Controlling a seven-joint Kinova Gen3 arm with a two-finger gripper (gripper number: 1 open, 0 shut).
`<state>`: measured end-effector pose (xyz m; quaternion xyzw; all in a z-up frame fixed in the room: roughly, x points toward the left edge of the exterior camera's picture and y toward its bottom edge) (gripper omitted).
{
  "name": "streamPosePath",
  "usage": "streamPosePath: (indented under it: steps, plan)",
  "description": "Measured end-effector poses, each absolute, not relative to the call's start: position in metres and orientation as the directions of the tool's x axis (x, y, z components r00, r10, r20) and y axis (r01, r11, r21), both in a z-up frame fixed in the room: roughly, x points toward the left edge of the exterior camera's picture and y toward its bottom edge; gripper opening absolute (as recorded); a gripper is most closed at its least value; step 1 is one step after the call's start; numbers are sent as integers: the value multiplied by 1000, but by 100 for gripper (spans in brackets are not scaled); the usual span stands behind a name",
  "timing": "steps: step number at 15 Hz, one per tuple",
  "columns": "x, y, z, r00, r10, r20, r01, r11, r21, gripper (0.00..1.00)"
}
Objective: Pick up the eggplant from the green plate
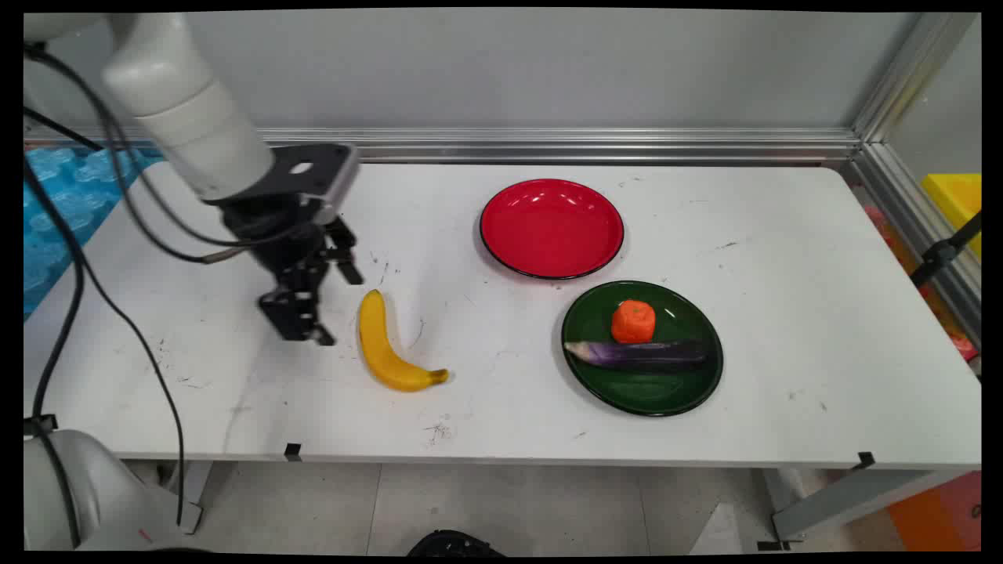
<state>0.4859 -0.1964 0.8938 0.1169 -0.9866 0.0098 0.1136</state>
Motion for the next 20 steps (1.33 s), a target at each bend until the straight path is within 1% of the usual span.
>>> streamPosePath:
  steps: [6, 11, 15, 20]
  plan:
    - [411, -242, 879, -927, -192, 323, -215, 976, -37, 100]
    - [358, -271, 865, -904, -170, 393, -215, 974, -72, 100]
    - [321, -284, 847, -887, -153, 436, -213, 973, -92, 100]
    - [294, -287, 824, -877, -174, 447, -234, 969, -81, 100]
